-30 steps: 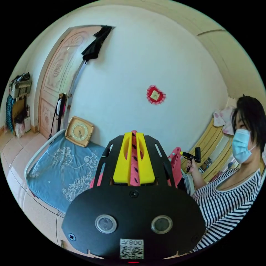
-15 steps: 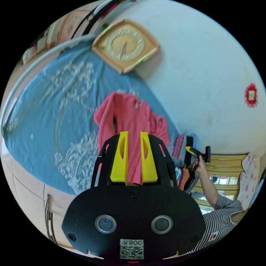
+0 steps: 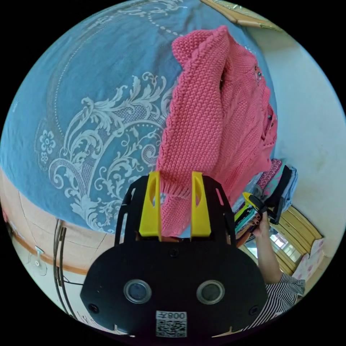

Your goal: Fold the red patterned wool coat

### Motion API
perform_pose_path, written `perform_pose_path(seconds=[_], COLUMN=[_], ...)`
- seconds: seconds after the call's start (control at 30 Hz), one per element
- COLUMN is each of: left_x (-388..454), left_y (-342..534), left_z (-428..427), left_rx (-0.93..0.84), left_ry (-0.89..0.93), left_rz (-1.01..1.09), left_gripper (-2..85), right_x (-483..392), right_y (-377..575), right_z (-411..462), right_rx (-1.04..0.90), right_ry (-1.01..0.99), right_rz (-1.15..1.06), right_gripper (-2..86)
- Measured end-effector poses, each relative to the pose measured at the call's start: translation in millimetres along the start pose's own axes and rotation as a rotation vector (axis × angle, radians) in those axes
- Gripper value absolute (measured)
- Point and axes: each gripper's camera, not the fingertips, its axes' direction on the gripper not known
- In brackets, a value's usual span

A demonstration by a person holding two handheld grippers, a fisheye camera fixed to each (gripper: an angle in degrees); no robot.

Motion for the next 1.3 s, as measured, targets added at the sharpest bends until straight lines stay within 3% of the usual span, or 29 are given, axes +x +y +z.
perform_pose_path(seconds=[0.1, 0.3, 0.5, 0.63, 0.8, 0.9, 1.03, 1.1, 1.3], left_x=[9.7, 18.3, 33.0, 31.8, -5.0, -25.4, -30.1, -24.5, -2.3], left_y=[-10.1, -19.7, -13.0, -5.2, 17.8, 31.5, 34.0, 34.6, 43.8], left_z=[20.9, 56.8, 46.5, 6.6, -71.4, -67.5, 5.3, 77.8, 218.9], left_rx=[0.012, 0.016, 0.118, 0.251, 0.611, 0.685, 0.535, 0.353, -0.011], left_ry=[-0.076, -0.028, 0.019, 0.005, -0.083, -0.094, 0.002, 0.069, 0.097], left_rz=[-0.002, 0.005, 0.089, 0.111, -0.047, -0.134, -0.112, -0.09, -0.023], left_gripper=[7.1, 3.6, 2.8, 2.9, 4.2, 6.2, 8.1, 9.0, 10.9], right_x=[-10.4, -36.3, -57.1, -72.8, -52.5, -28.8, -36.7, -39.6, -52.4], right_y=[-11.6, -20.3, -9.3, 7.5, 28.8, 47.9, 64.9, 69.5, 93.1], right_z=[37.6, 85.2, 73.9, 6.1, -131.8, -177.3, -118.3, -62.9, 141.3], right_rx=[-0.032, -0.052, -0.013, 0.145, 0.537, 0.725, 0.643, 0.544, 0.07], right_ry=[-0.039, -0.027, -0.289, -0.443, -0.232, -0.026, 0.063, 0.072, 0.005], right_rz=[0.025, 0.021, -0.101, -0.23, -0.209, -0.034, -0.006, 0.038, 0.049], right_gripper=[8.4, 6.5, 5.0, 4.2, 4.5, 5.4, 6.1, 6.5, 7.3])
